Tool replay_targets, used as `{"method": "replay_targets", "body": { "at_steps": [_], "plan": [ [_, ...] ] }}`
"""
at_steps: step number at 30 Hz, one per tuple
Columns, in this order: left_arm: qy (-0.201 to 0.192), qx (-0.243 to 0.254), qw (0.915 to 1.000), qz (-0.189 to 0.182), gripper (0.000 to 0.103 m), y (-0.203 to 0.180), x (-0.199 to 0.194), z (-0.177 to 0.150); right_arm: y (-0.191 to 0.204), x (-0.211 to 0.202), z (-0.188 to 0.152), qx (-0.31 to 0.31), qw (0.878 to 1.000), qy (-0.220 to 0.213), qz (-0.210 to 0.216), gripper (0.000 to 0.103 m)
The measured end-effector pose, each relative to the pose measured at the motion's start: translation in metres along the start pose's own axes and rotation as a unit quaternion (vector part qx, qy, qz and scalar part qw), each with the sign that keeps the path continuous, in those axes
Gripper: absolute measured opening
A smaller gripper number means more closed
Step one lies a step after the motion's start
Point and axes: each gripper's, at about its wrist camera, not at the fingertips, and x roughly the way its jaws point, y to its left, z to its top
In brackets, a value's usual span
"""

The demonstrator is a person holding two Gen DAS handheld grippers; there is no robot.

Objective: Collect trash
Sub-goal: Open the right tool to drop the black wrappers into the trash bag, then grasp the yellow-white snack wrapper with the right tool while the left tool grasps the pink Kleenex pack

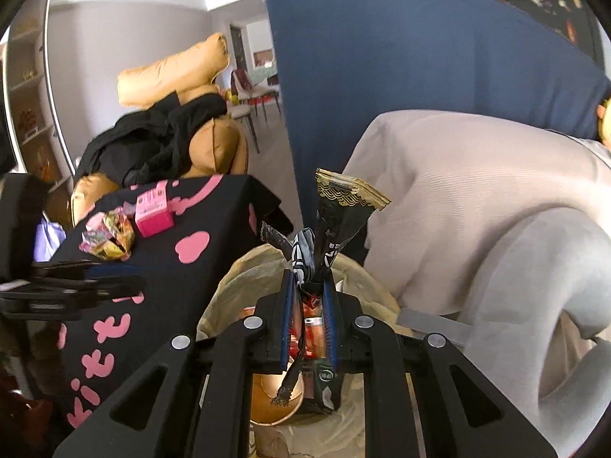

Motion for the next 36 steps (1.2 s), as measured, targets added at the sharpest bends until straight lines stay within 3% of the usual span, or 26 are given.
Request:
{"method": "replay_targets", "body": {
  "at_steps": [6,13,15,19,22,31,36],
  "plan": [
    [-0.018,-0.053,0.9984,0.006,0.052,0.034,-0.029,-0.021,0.003,0.027,0.000,0.001,1.000,0.030,-0.006,0.015],
    [-0.020,-0.075,0.9969,0.012,0.053,0.053,-0.038,-0.029,0.001,0.054,-0.001,0.019,0.997,0.073,-0.008,0.019],
    [-0.016,-0.075,0.9970,0.008,0.053,0.053,-0.038,-0.031,0.001,0.055,-0.001,0.020,0.997,0.076,-0.010,0.026],
    [-0.025,-0.060,0.9979,0.007,0.057,0.051,-0.043,-0.034,0.004,0.051,-0.001,0.018,0.997,0.073,-0.017,0.052],
    [-0.037,-0.044,0.9982,0.018,0.057,0.050,-0.049,-0.034,0.008,0.046,0.001,0.017,0.997,0.068,-0.021,0.053],
    [-0.057,-0.086,0.9921,0.071,0.057,0.100,-0.072,-0.044,0.057,0.032,0.013,-0.023,0.998,0.049,0.028,0.059],
    [-0.082,-0.124,0.9786,0.142,0.058,0.150,-0.097,-0.055,0.106,0.045,0.020,-0.063,0.995,0.046,0.063,0.059]
  ]
}}
